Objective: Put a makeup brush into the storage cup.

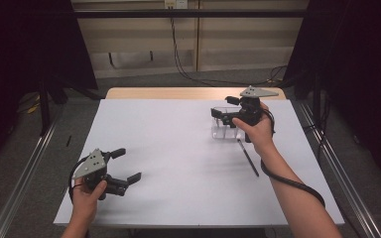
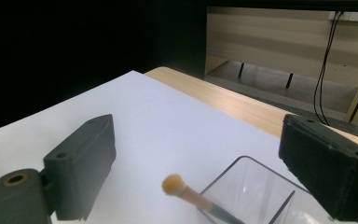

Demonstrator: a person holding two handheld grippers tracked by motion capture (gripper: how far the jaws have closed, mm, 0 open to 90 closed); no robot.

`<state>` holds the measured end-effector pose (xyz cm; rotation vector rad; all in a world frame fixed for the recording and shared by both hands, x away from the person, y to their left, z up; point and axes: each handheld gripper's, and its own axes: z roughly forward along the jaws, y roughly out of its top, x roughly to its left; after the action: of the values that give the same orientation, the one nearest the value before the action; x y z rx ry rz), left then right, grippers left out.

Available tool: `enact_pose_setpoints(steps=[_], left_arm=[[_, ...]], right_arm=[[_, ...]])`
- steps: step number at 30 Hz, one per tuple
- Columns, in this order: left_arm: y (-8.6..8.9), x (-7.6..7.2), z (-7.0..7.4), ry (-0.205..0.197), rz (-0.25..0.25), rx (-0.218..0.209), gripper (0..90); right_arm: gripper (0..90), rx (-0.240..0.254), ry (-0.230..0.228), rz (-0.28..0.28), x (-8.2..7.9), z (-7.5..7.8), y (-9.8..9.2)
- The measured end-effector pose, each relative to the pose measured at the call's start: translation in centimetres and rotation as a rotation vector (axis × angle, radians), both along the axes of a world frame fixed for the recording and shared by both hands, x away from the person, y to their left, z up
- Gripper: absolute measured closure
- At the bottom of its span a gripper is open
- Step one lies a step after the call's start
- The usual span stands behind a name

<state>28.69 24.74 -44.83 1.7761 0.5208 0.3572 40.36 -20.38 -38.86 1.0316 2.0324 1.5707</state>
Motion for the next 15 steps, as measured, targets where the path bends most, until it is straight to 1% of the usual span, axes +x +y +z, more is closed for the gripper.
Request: enact_pose_setpoints(steps=[2, 15], left_arm=[[0.0, 0.0, 0.0, -0.001, 0.001, 0.001, 0.0], [0.0, 0.0, 0.0, -0.001, -0.001, 0.001, 0.0]], right_arm=[[9.3, -0.009, 0.0, 0.002, -0.2, -0.1, 0.0], [6.2, 0.001, -0.013, 0.023, -1.6, -0.7, -0.7]])
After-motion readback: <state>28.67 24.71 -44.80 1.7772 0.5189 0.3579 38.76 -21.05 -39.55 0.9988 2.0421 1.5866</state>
